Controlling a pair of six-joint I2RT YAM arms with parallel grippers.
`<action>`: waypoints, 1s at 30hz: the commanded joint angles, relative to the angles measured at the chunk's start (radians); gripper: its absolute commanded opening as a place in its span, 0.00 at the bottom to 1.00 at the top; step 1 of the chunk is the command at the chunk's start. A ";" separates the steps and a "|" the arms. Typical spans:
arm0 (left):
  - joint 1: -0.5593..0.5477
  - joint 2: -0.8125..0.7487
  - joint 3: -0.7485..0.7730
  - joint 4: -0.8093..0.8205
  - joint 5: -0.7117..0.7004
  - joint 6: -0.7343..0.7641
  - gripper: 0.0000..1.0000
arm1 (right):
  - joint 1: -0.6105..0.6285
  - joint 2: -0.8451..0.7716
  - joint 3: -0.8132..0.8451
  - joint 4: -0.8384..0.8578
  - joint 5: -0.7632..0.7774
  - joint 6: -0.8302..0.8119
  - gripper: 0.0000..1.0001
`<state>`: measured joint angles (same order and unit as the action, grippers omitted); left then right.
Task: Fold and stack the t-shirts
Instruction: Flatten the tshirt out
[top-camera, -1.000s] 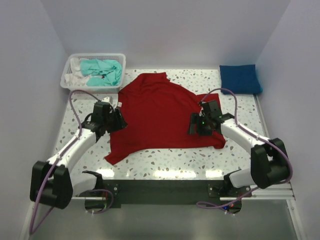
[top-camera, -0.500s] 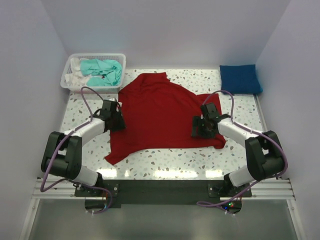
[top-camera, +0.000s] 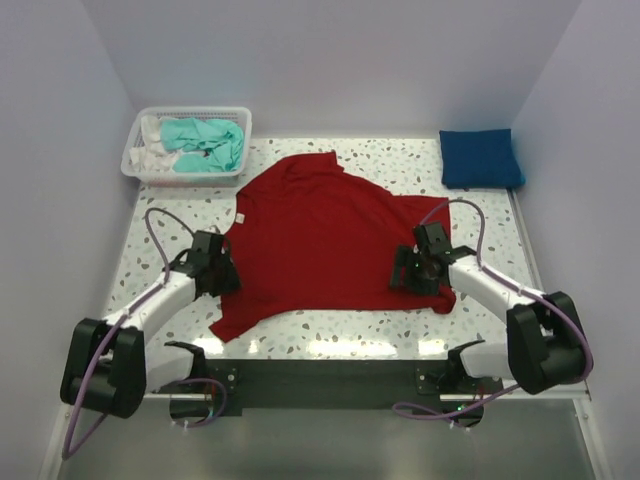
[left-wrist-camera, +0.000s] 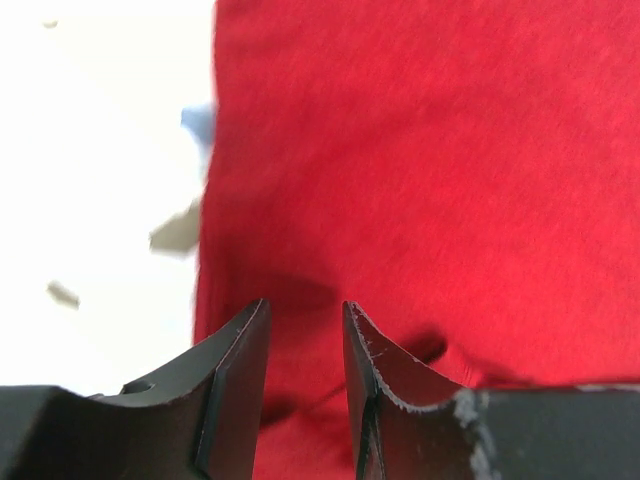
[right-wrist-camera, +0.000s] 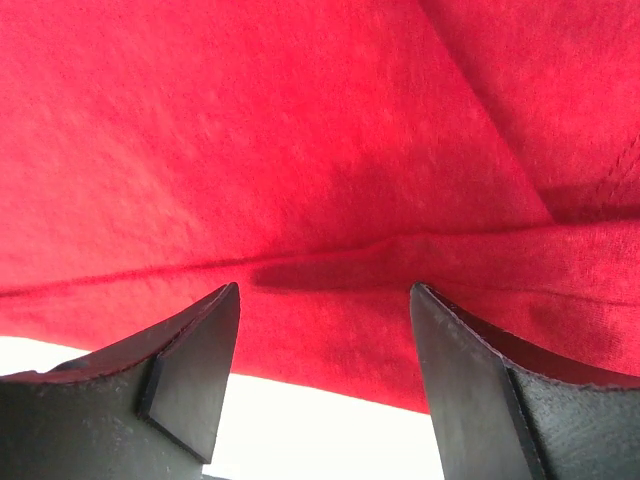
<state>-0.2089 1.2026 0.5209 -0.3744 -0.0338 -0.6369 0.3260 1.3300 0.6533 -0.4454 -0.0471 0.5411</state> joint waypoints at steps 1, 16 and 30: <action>0.002 -0.115 -0.021 -0.109 0.029 -0.043 0.40 | -0.001 -0.075 -0.049 -0.151 -0.040 0.042 0.73; -0.127 0.210 0.385 0.135 0.042 0.190 0.64 | 0.008 0.162 0.298 -0.015 0.030 -0.122 0.72; -0.147 0.394 0.351 0.066 0.037 0.158 0.62 | 0.005 0.279 0.257 0.008 0.023 -0.124 0.73</action>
<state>-0.3542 1.6249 0.9226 -0.2726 0.0074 -0.4545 0.3298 1.6444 0.9485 -0.4446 -0.0349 0.4179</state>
